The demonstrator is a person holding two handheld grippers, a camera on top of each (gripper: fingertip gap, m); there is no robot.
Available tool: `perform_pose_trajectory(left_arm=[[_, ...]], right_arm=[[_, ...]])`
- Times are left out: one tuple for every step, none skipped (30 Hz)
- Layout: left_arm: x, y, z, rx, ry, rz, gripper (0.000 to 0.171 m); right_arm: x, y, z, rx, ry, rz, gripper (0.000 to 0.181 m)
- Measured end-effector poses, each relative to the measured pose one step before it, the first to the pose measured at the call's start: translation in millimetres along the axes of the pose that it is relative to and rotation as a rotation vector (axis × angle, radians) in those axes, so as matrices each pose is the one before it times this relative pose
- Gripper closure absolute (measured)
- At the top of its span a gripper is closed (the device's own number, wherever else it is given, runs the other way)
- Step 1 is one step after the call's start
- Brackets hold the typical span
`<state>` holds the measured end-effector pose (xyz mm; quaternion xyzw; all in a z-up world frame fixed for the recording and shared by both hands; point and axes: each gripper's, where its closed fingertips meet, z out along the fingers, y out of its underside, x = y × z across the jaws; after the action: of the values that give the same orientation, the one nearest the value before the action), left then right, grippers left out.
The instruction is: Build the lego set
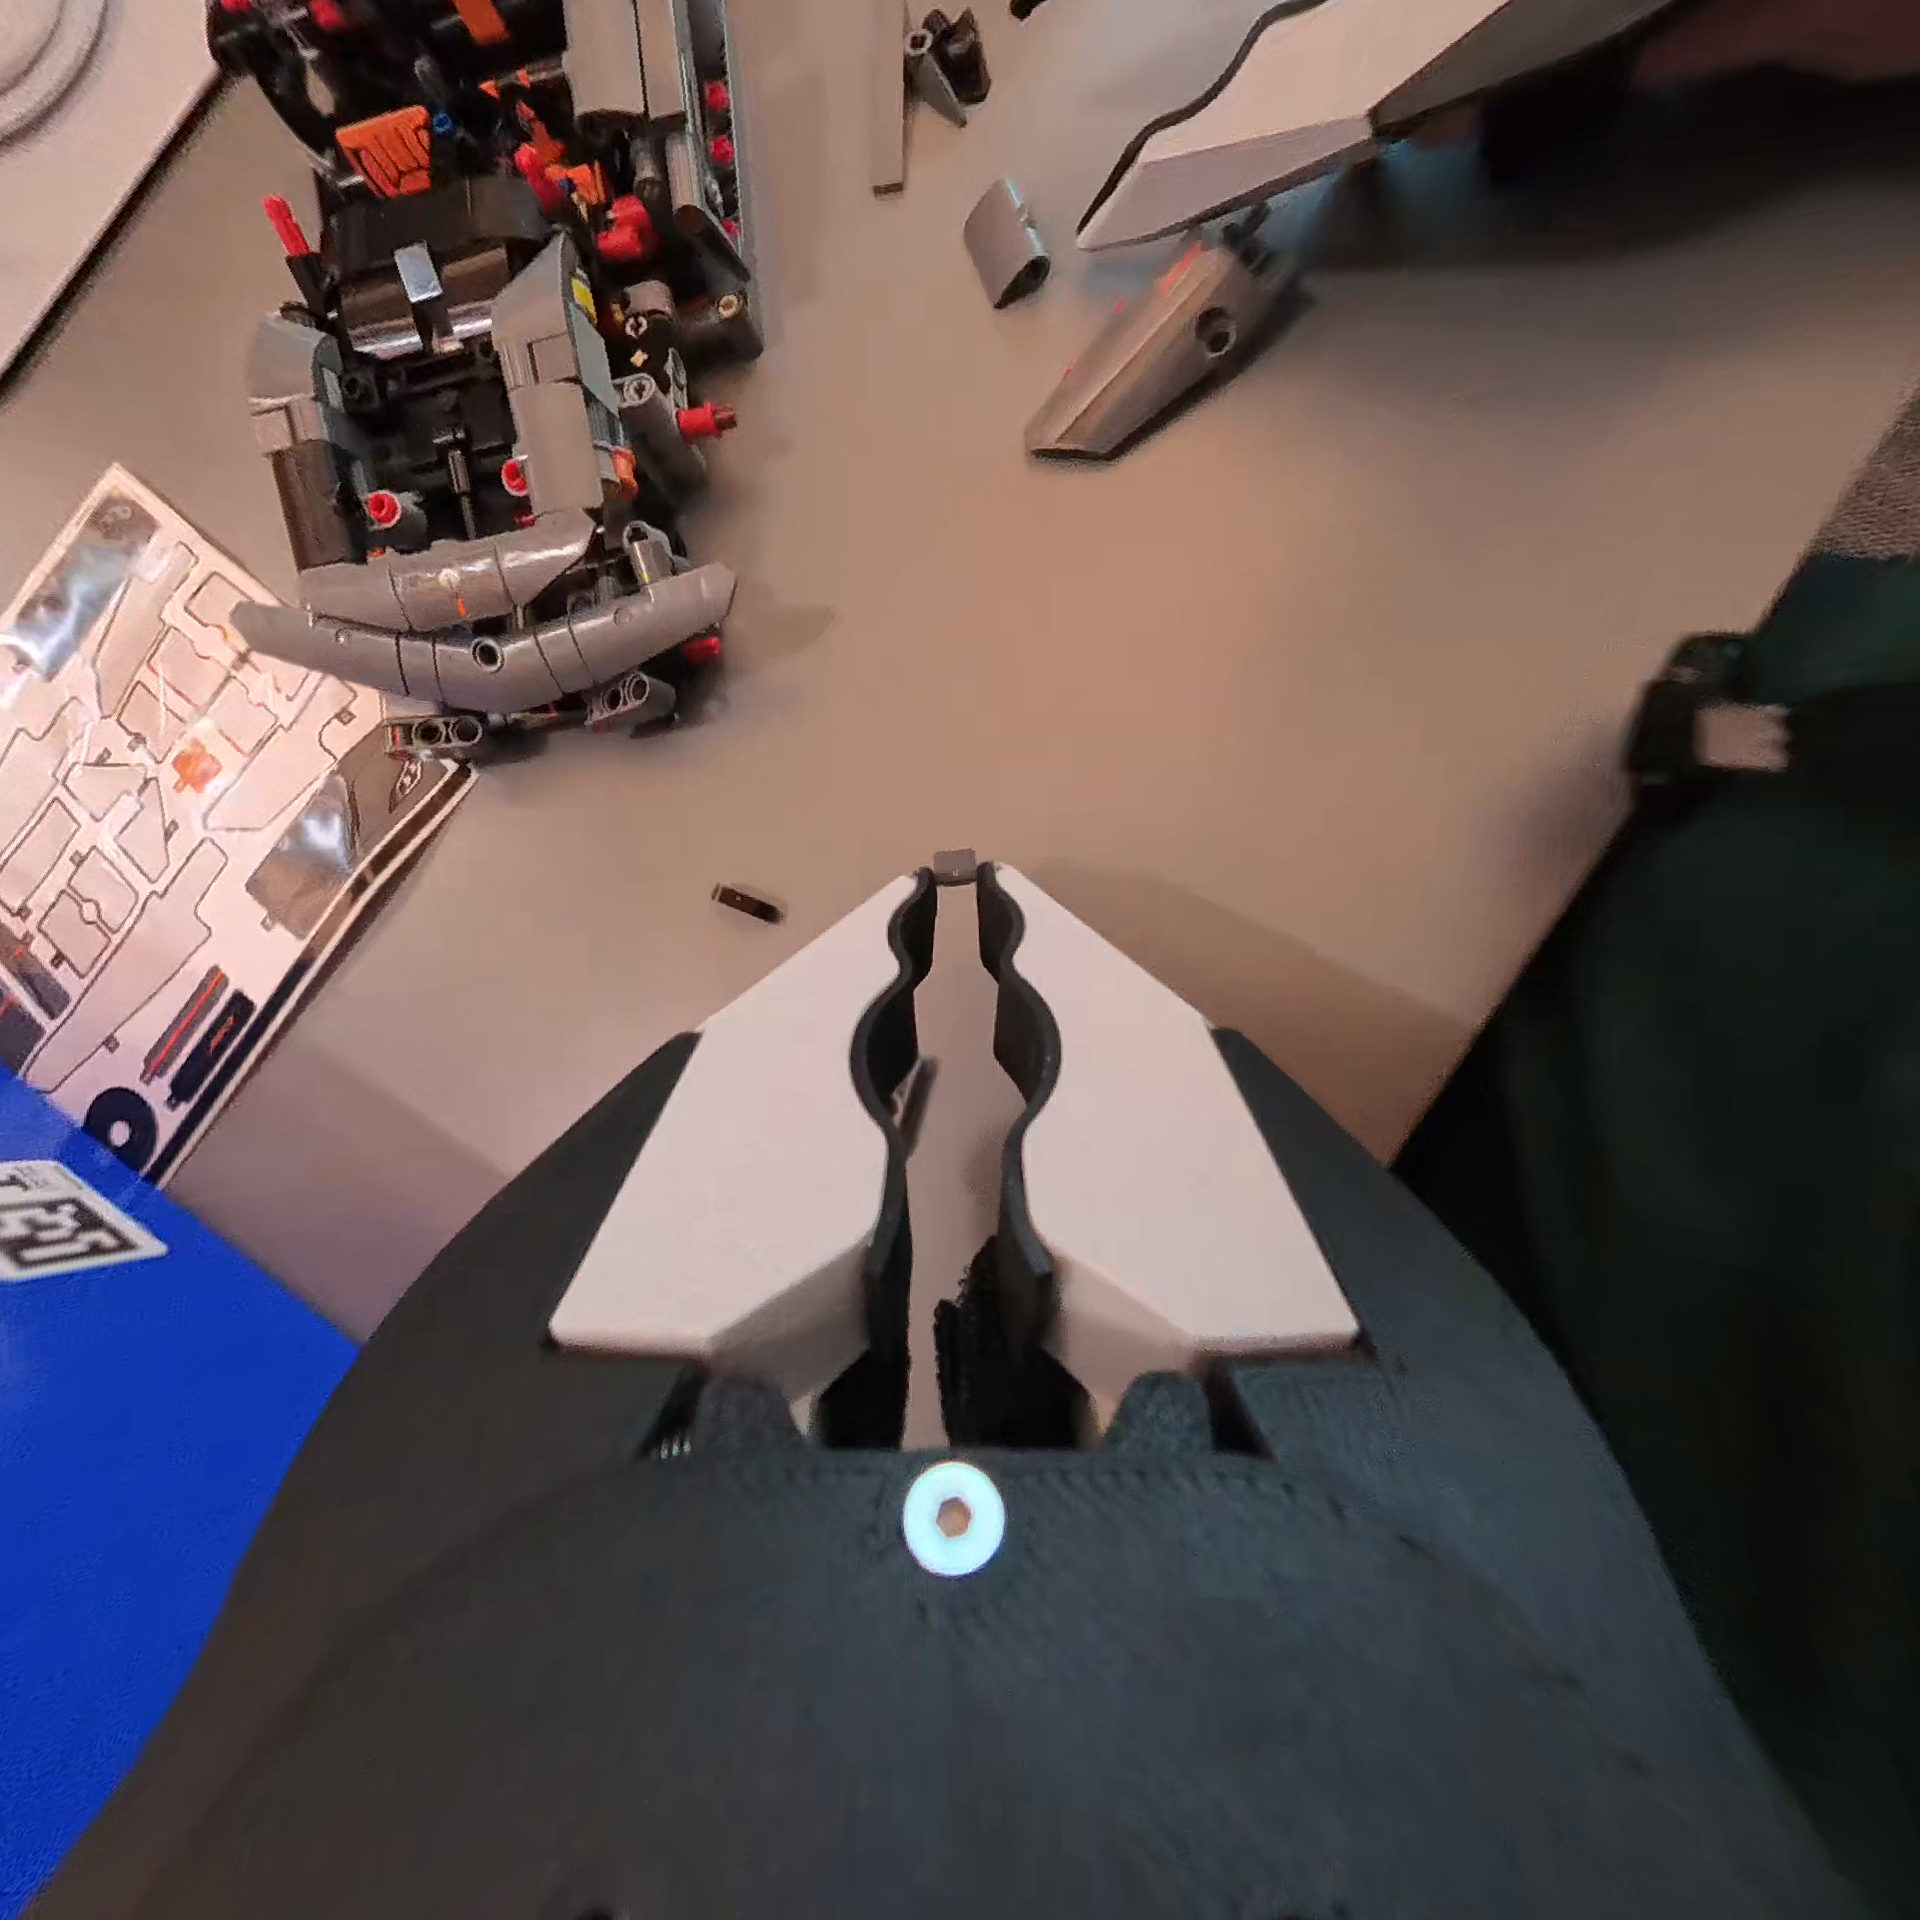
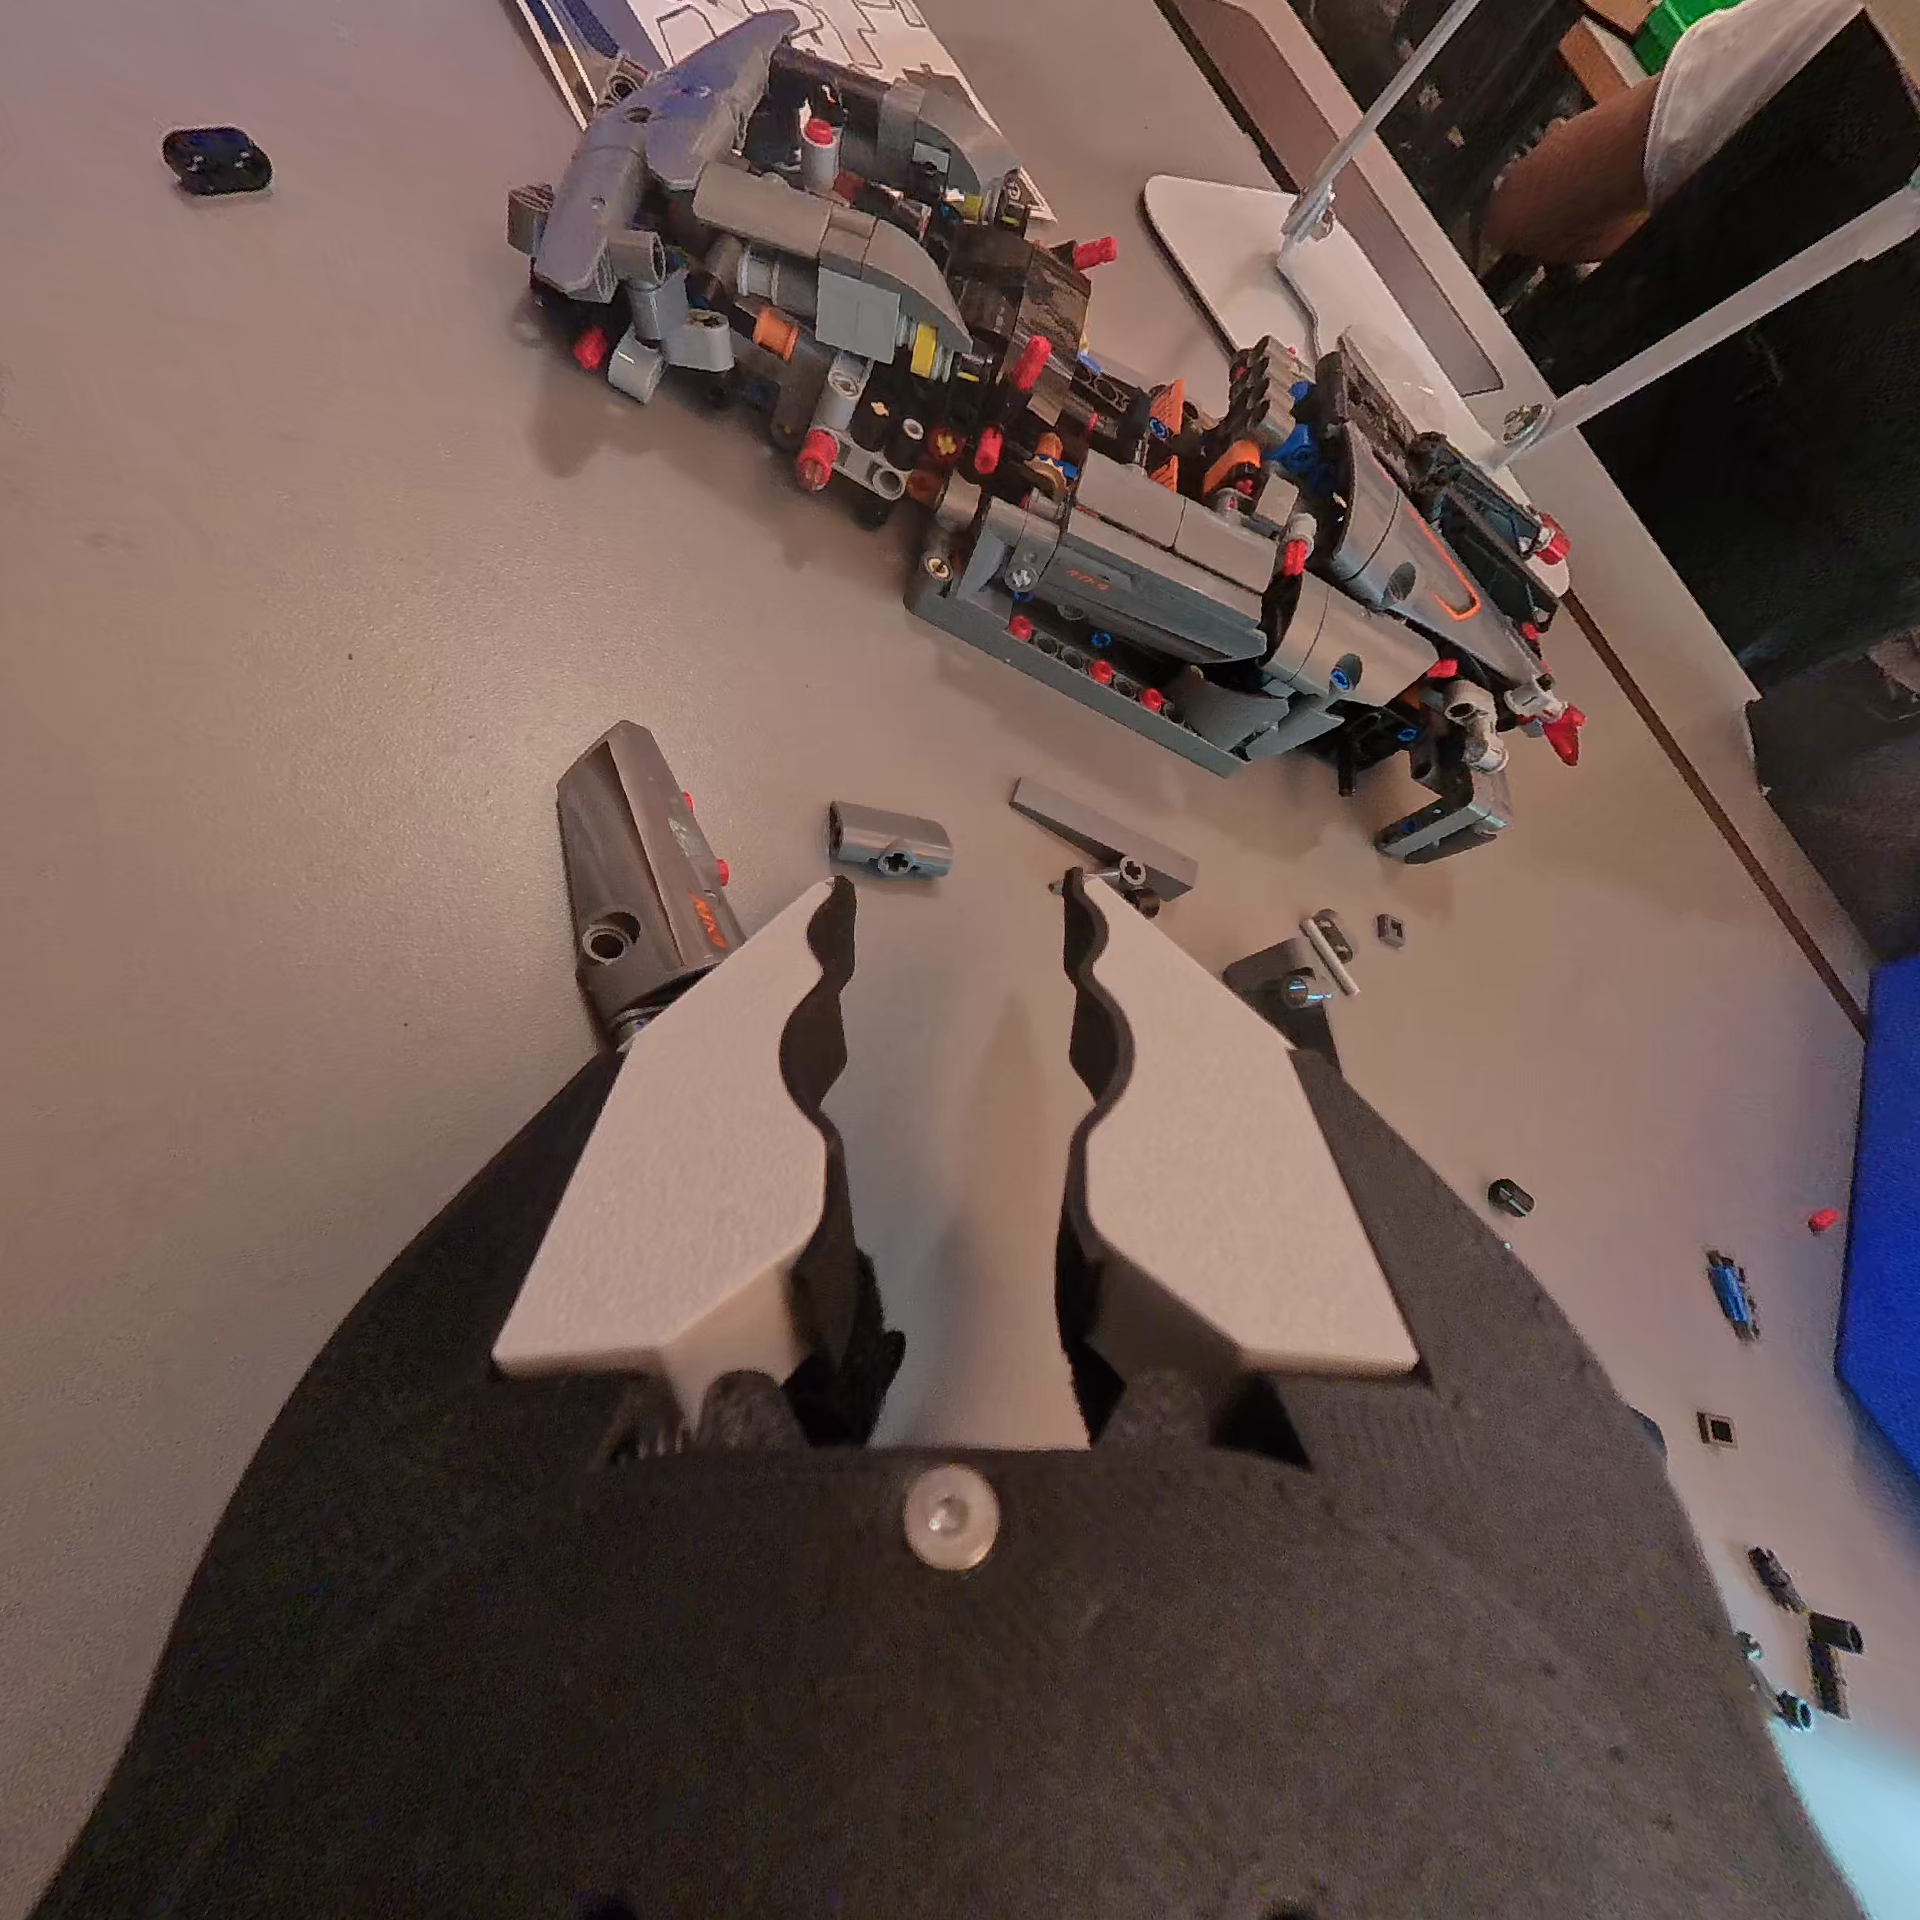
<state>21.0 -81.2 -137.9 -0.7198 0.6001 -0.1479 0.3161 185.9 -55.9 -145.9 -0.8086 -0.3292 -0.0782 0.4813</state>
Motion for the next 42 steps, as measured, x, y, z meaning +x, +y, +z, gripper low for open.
perform_pose_trajectory(left_arm=[[-0.65, -1.31, 5.77, 0.00389, -0.0017, -0.0092, 0.166], [-1.65, 0.9, 5.54, -0.00847, -0.0071, -0.0123, 0.166], [-2.94, 2.01, 4.92, -0.01344, -0.0189, 0.0068, 0.166], [-3.43, 1.72, 4.08, -0.00893, -0.0211, 0.005, 0.166], [-2.51, 1.76, 3.3, -0.00791, -0.0126, -0.0078, 0.165], [-2.29, 0.15, 1.75, 0.00622, -0.0131, -0.0099, 0.166], [-1.5, -0.57, 0.71, 0.01295, -0.0081, -0.0103, 0.165], [0.38, 0.26, 0.75, 0.00551, 0.0069, -0.0146, 0.163], [-0.21, 0.83, 1.03, -0.00076, 0.0021, -0.0132, 0.159], [-1.01, 0.63, 0.99, 0.00087, -0.0089, -0.0014, 0.155], [-2.11, -0.08, 0.12, 0.00973, -0.0154, -0.002, 0.154], [-0.31, 0.5, 0.0, 0.00413, -0.0008, -0.0106, 0.154], [1.07, -0.24, -0.16, 0.00819, 0.008, -0.0119, 0.152], [-0.83, -0.65, -0.31, 0.01109, -0.0087, -0.0061, 0.152], [-1.08, -0.43, -0.69, 0.00819, -0.0123, 0.0005, 0.151], [-1.16, -1.65, -1.84, 0.01536, -0.0126, 0.0007, 0.151], [-1.11, -3.47, -3.46, 0.03002, -0.0102, -0.0019, 0.152], [-1.1, -2.78, -3.62, 0.02608, -0.0078, -0.0042, 0.154], [-0.05, -1.49, -3.09, 0.01845, -0.0001, -0.0012, 0.156], [0.62, -1.72, -2.64, 0.02075, 0.0007, 0.0024, 0.158], [0.77, -2.06, -2.28, 0.02268, -0.0006, -0.0006, 0.159], [1.4, -1.76, -1.27, 0.01515, 0.0004, -0.0023, 0.16], [1.9, -2.55, -0.72, 0.01779, -0.003, 0.0094, 0.16], [1.67, -3.14, -0.52, 0.02006, -0.0082, 0.0223, 0.16], [1.32, -3.31, -0.24, 0.01924, -0.0111, 0.0272, 0.16], [0.97, -4.86, -0.69, 0.02974, -0.0127, 0.0302, 0.16], [1.44, -5.26, -0.59, 0.03241, -0.0065, 0.0334, 0.16], [-0.26, -3.5, -0.05, 0.01978, -0.0137, 0.0305, 0.16], [-0.57, -1.81, 0.93, 0.01118, -0.0115, 0.0209, 0.161], [0.13, 0.54, 2.25, 0.0025, -0.0017, 0.007, 0.161], [0.92, 2.28, 3.4, -0.00383, 0.0044, -0.0036, 0.159], [-0.12, 2.65, 3.2, -0.00602, -0.0022, -0.0075, 0.158], [-1.28, 1.28, 1.61, -0.01122, -0.0108, 0.0076, 0.158], [-1.89, -2.59, 0.32, 0.01642, -0.0167, 0.015, 0.157], [-0.59, -3.18, -0.2, 0.02124, -0.0034, 0.0054, 0.158], [0.12, -1.22, 0.63, 0.00653, 0.0043, 0.0024, 0.158], [-0.65, 1.11, 1.67, -0.00847, -0.0023, 0.0039, 0.156], [-0.9, 0.6, 1.29, -0.00583, -0.0049, 0.0037, 0.153], [-0.72, -1.56, -0.19, 0.01199, -0.0043, 0.0067, 0.153], [-0.23, -2.46, -0.94, 0.01846, -0.0017, 0.0046, 0.154], [-0.08, -0.98, -0.61, 0.00825, 0.0015, -0.0007, 0.155], [0.03, 0.03, -0.15, 0.00029, 0.0035, -0.0032, 0.154]], right_arm=[[0.15, 0.41, 0.31, -0.003, 0.0004, 0.0007, 0.142], [-0.06, 0.09, 0.16, -0.0011, 0.0007, -0.0017, 0.142], [-0.14, 0.02, 0.05, -0.0006, 0.0011, -0.0021, 0.142], [0.12, 0.13, 0.01, -0.0008, 0.0014, -0.0006, 0.143], [0.28, 0.12, 0.08, -0.0009, 0.0013, 0.0009, 0.143], [0.15, 0.09, 0.1, -0.0007, 0.0004, 0.0012, 0.143], [0.17, 0.04, 0.05, -0.0005, 0.001, 0.0002, 0.143], [0.04, 0.05, 0.05, -0.0003, 0.0009, -0.0006, 0.143], [0.0, 0.05, 0.05, -0.0003, 0.0008, 0.0, 0.143], [0.12, 0.08, 0.04, -0.0004, 0.0003, 0.0006, 0.143], [0.25, 0.01, 0.05, -0.0006, 0.0006, 0.0007, 0.143], [0.08, 0.04, 0.06, -0.0002, 0.0013, -0.0003, 0.143], [0.09, 0.0, -0.07, 0.0003, 0.0006, -0.0007, 0.143], [-0.07, -0.05, -0.06, 0.0001, 0.0002, -0.0003, 0.143], [0.06, 0.05, -0.01, 0.0001, -0.0001, 0.0, 0.143], [-0.08, -0.07, 0.02, 0.0, -0.0002, -0.0003, 0.143], [0.01, 0.07, -0.01, 0.0003, 0.0005, -0.0005, 0.143], [-0.02, -0.1, -0.03, 0.0005, 0.0004, -0.0006, 0.143], [0.15, -0.01, 0.0, 0.0001, 0.001, -0.0002, 0.143], [0.16, -0.06, -0.05, 0.0002, 0.0018, -0.0005, 0.143], [0.5, -0.06, -0.02, 0.0011, 0.0033, -0.0001, 0.143], [0.69, -0.21, -0.24, 0.0022, 0.0032, 0.0016, 0.143], [0.77, -0.18, -0.18, 0.0018, 0.0025, 0.0032, 0.142], [0.46, 0.02, -0.07, 0.0002, 0.0026, 0.0014, 0.142], [0.32, 0.05, 0.05, -0.0003, 0.0029, -0.0005, 0.142], [0.45, -0.12, -0.03, 0.0005, 0.0046, -0.0023, 0.141], [0.14, 0.1, 0.03, 0.0, 0.0029, -0.0027, 0.14], [-0.01, -0.14, -0.02, 0.0007, 0.0016, -0.0019, 0.14], [0.49, 0.05, 0.05, -0.0002, 0.0038, -0.0012, 0.139], [0.12, 0.45, 0.4, -0.0041, 0.0022, -0.0014, 0.138], [0.12, 0.09, 0.09, -0.0008, 0.0009, -0.0011, 0.138], [0.34, -0.08, -0.03, 0.0008, 0.0027, 0.0, 0.138], [0.45, 0.08, 0.1, -0.001, 0.0031, 0.0009, 0.137], [0.62, 0.2, 0.19, -0.0016, 0.0042, 0.0006, 0.137], [0.84, 0.29, 0.16, -0.0018, 0.0054, 0.0009, 0.136], [0.55, 0.18, 0.2, -0.0015, 0.0037, 0.0005, 0.136], [0.57, 0.05, 0.11, -0.0008, 0.0037, 0.0005, 0.136], [0.76, 0.21, 0.19, -0.0014, 0.0061, 0.0, 0.136], [0.44, 0.01, 0.18, -0.0009, 0.0038, -0.0004, 0.136], [0.32, 0.18, 0.25, -0.0018, 0.0031, -0.0005, 0.136], [0.37, 0.08, 0.17, -0.001, 0.0028, -0.0003, 0.137], [0.08, -0.06, 0.2, -0.0009, 0.0018, -0.0004, 0.137]])
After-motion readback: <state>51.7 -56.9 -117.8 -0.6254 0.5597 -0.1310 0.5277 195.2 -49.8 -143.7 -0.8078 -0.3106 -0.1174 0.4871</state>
